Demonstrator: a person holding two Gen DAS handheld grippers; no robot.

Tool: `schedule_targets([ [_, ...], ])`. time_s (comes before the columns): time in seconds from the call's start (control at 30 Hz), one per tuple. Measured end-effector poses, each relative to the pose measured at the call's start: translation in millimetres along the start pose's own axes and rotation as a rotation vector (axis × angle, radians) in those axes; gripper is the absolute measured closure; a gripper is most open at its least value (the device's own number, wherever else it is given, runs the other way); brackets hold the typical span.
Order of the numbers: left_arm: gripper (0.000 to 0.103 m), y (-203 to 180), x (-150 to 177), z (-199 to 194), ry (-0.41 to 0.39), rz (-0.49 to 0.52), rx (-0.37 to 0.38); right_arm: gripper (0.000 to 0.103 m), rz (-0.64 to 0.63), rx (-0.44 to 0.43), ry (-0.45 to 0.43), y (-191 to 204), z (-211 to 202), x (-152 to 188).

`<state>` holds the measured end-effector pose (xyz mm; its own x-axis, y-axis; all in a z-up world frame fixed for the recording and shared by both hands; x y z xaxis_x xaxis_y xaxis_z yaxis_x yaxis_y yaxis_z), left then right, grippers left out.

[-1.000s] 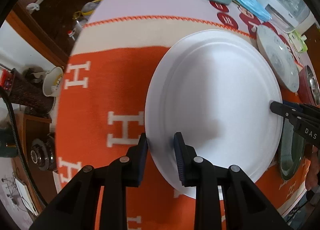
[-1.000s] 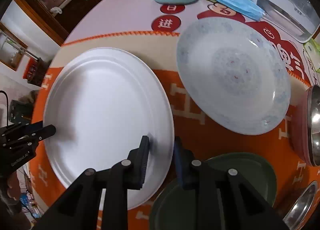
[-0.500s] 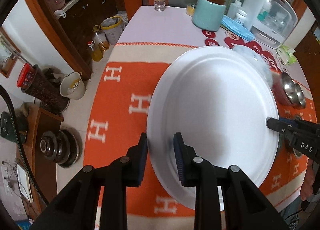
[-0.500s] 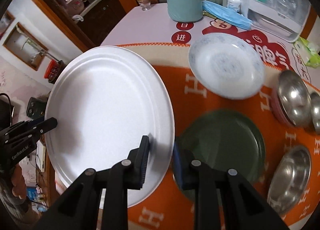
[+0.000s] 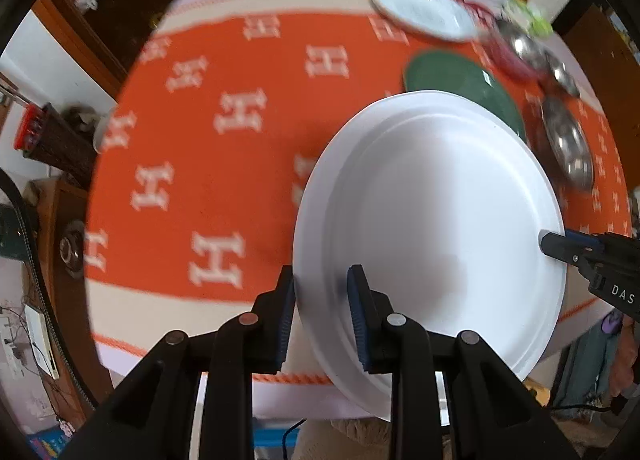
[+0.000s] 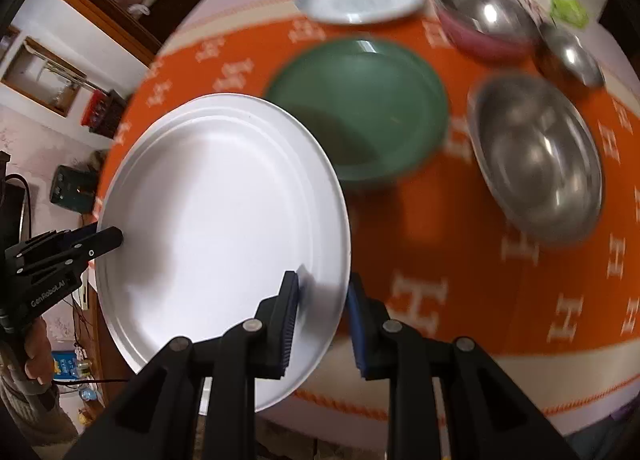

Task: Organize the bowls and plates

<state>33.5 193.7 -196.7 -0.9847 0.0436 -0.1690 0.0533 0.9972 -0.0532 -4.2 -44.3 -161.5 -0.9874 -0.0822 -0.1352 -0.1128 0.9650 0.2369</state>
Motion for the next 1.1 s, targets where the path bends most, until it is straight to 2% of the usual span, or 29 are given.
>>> schedule_targets([
  [0.17, 0.078, -10, 24, 28, 0.042, -0.022, -0.003, 0.079, -0.002, 0.009, 0.055, -12, 19, 33],
  [0.43, 0.077, 9, 33, 40, 0.051, -0.089, -0.067, 0.079, -0.055, -0.007, 0.079, 5, 39, 41],
  [0.67, 0.076, 21, 27, 43, 0.055, -0.119, -0.088, 0.079, -0.079, 0.001, 0.072, 5, 41, 35],
  [0.83, 0.076, 24, 20, 40, 0.06, -0.112, -0.111, 0.079, -0.07, -0.013, 0.099, 11, 50, 24],
  [1.03, 0.076, 30, 19, 37, 0.085, -0.118, -0.101, 0.079, -0.076, 0.009, 0.103, 19, 54, 19],
  [1.1, 0.076, 28, 18, 31, 0.076, -0.1, -0.12, 0.078, -0.089, 0.015, 0.095, 20, 51, 18],
])
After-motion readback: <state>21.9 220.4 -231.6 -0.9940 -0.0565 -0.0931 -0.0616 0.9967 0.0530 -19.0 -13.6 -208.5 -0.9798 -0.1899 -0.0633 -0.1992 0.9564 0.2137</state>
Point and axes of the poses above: each gripper's, at about its wrist camera, not at the fingertips, and z roughly the way its jaws point, y to its left, x to its underside, the point moved 5 cm from there along z, roughly the way its jaws point
